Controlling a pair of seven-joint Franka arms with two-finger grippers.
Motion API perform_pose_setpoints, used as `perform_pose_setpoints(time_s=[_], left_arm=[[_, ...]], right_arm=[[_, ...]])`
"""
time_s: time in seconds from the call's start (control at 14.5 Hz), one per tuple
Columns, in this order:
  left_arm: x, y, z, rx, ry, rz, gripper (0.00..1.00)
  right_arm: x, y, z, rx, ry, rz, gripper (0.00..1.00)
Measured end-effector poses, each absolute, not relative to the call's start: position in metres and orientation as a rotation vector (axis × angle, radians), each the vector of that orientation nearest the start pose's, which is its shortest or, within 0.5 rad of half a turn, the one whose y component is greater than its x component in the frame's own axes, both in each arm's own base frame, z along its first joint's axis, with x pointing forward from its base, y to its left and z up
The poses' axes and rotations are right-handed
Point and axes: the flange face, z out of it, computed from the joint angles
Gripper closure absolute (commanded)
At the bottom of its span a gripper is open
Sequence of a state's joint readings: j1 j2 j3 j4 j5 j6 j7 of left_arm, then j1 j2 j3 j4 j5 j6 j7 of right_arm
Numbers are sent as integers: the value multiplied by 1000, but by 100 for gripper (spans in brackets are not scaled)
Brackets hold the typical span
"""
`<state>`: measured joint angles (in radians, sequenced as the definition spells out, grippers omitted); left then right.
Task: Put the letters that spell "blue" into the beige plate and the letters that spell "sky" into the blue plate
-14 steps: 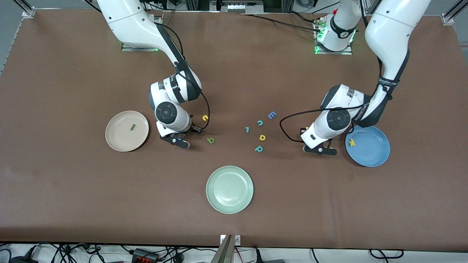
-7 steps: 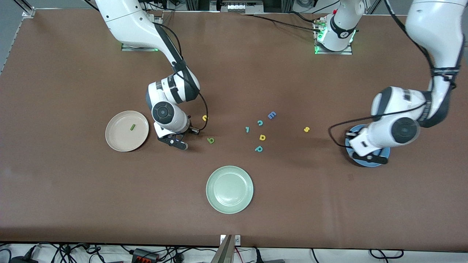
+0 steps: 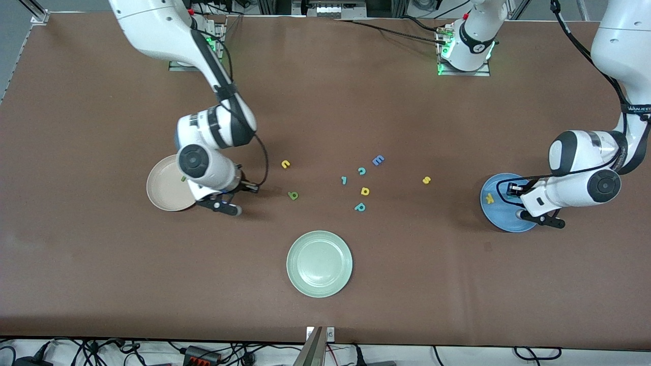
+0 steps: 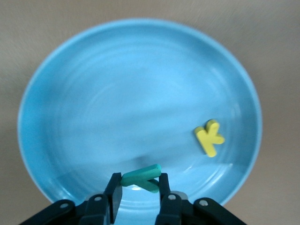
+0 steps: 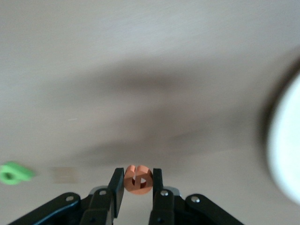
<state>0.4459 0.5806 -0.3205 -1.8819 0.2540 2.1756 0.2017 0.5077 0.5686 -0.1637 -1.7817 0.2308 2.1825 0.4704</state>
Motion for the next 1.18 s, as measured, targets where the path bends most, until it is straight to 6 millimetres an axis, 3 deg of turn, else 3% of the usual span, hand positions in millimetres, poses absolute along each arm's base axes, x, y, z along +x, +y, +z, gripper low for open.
perform_pose_setpoints(time_s=[0.21, 0.28, 0.41, 0.55, 0.62, 0.69, 0.76, 1.04, 1.18], left_arm=[[600, 81, 195, -3131, 375, 385, 0], [601, 70, 198, -3133, 401, 391, 0], [604, 37, 212, -3135, 452, 401, 0], [605, -12, 229, -3140, 502, 394, 0], [604, -36, 235, -3140, 539, 384, 0], [603, -60, 237, -3132, 585, 379, 0], [600, -82, 237, -3110, 642, 378, 0], [573, -146, 228, -2992, 886, 369, 0], [550, -172, 216, -2923, 1035, 282, 0]], right_arm=[[613, 138, 224, -3074, 318, 382, 82], [612, 115, 223, -3066, 302, 410, 82], [605, 90, 219, -3054, 274, 448, 81], [593, 82, 211, -3049, 263, 490, 78], [588, 82, 207, -3048, 262, 511, 66], [583, 82, 203, -3048, 261, 529, 10], [581, 82, 200, -3047, 262, 539, 0], [581, 83, 206, -3046, 259, 525, 0], [585, 102, 224, -3044, 210, 477, 0]])
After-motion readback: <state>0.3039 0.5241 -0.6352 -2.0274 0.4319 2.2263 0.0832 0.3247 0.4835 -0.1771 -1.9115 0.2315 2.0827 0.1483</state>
